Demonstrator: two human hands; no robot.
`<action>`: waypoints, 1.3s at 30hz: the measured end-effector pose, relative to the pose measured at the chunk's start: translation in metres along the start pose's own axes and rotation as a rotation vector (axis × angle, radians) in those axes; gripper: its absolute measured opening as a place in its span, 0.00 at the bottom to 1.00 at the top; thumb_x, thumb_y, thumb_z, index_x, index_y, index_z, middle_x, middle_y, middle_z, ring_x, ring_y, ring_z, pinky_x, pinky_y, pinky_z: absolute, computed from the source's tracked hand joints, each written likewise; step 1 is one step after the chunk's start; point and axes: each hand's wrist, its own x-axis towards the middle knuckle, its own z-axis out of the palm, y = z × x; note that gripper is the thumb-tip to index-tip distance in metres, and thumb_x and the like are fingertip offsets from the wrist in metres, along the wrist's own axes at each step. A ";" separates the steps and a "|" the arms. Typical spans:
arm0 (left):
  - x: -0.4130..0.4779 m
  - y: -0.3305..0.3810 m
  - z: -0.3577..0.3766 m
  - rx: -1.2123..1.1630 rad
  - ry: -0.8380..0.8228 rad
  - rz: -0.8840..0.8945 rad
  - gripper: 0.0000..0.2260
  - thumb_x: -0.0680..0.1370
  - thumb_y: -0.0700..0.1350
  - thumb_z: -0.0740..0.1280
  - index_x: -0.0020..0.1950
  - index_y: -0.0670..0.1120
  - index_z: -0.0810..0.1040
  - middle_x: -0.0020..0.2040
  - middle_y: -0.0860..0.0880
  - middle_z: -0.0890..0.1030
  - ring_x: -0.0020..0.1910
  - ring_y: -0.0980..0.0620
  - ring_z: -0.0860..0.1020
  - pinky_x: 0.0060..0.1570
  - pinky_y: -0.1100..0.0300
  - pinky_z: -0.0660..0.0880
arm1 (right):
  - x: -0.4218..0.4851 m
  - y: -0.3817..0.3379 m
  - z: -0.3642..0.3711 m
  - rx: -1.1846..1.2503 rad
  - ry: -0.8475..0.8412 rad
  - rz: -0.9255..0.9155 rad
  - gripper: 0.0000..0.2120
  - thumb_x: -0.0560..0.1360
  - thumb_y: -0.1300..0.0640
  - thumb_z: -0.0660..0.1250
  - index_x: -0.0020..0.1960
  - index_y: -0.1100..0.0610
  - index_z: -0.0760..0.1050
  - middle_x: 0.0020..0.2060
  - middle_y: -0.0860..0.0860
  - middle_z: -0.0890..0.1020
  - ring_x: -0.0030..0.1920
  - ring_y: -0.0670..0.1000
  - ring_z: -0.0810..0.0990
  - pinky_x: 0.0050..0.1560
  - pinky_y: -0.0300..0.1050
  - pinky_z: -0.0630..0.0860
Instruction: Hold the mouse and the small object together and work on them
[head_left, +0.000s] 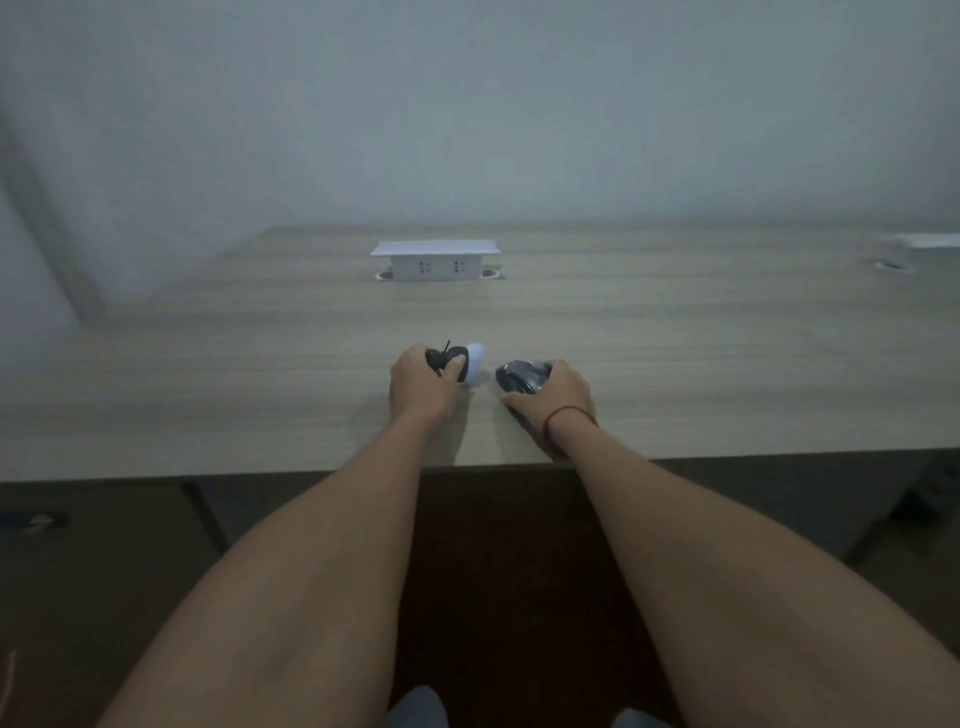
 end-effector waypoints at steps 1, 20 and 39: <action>-0.001 0.001 -0.002 -0.018 -0.023 0.014 0.13 0.74 0.49 0.71 0.50 0.39 0.80 0.49 0.40 0.82 0.49 0.43 0.79 0.50 0.52 0.76 | -0.001 0.001 0.002 0.016 -0.004 0.009 0.32 0.61 0.44 0.77 0.59 0.54 0.70 0.55 0.53 0.78 0.54 0.55 0.76 0.56 0.51 0.75; 0.012 0.026 0.017 0.034 -0.015 -0.008 0.16 0.78 0.47 0.65 0.58 0.36 0.75 0.58 0.37 0.78 0.56 0.39 0.78 0.55 0.52 0.76 | 0.012 0.004 0.018 -0.031 0.034 -0.125 0.29 0.61 0.39 0.73 0.58 0.48 0.72 0.51 0.48 0.81 0.53 0.52 0.77 0.61 0.52 0.70; 0.011 0.015 0.022 0.092 0.000 0.042 0.13 0.79 0.45 0.64 0.57 0.36 0.74 0.57 0.38 0.77 0.54 0.40 0.77 0.51 0.53 0.73 | 0.008 0.003 0.019 -0.090 0.045 -0.169 0.29 0.65 0.37 0.70 0.60 0.49 0.71 0.52 0.49 0.79 0.54 0.52 0.74 0.61 0.52 0.67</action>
